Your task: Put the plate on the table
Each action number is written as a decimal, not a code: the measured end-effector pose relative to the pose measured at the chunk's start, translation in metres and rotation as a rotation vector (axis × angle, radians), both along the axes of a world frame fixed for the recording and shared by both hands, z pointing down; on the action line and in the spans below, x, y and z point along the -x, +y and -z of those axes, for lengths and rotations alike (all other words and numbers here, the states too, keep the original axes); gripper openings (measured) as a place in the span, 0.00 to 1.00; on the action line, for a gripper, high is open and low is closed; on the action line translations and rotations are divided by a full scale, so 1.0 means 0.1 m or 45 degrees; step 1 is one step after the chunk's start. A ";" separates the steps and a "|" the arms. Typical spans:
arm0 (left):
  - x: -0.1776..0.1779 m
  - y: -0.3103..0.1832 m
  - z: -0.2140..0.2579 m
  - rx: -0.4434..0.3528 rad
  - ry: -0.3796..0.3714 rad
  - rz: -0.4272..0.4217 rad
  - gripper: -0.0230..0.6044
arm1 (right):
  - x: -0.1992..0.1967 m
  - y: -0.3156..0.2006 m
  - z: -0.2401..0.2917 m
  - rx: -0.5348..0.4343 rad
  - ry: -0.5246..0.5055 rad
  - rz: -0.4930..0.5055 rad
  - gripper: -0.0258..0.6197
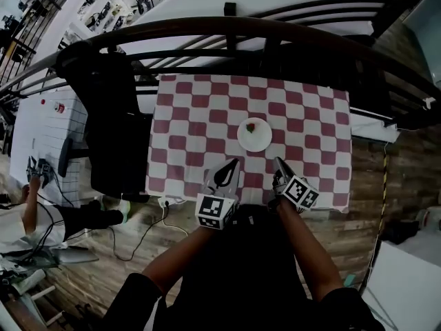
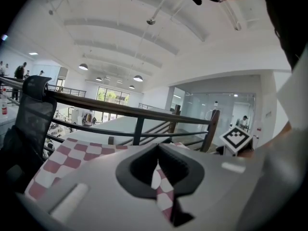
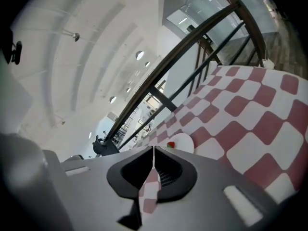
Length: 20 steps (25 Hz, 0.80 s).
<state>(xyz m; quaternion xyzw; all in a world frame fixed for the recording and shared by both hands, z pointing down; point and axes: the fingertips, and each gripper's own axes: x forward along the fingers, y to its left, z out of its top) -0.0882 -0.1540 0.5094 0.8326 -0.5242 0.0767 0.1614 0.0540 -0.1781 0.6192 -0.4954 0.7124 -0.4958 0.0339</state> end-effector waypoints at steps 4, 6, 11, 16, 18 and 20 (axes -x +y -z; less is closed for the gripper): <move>0.01 0.20 0.11 -0.003 0.031 0.025 0.05 | 0.12 0.25 0.30 -0.115 0.111 0.104 0.04; -0.02 0.33 0.19 -0.036 0.032 0.034 0.05 | 0.17 0.40 0.44 -0.146 0.165 0.153 0.04; -0.20 0.61 0.30 -0.078 0.044 0.012 0.05 | 0.25 0.73 0.86 -0.228 0.243 0.186 0.04; -0.43 0.85 0.39 -0.084 0.023 -0.019 0.05 | 0.20 0.92 1.28 -0.412 0.342 0.245 0.04; -0.51 0.91 0.46 -0.116 -0.017 -0.025 0.05 | 0.13 0.96 1.38 -0.483 0.394 0.282 0.04; -0.59 0.97 0.51 -0.117 -0.031 -0.010 0.05 | 0.04 1.00 1.45 -0.510 0.414 0.314 0.04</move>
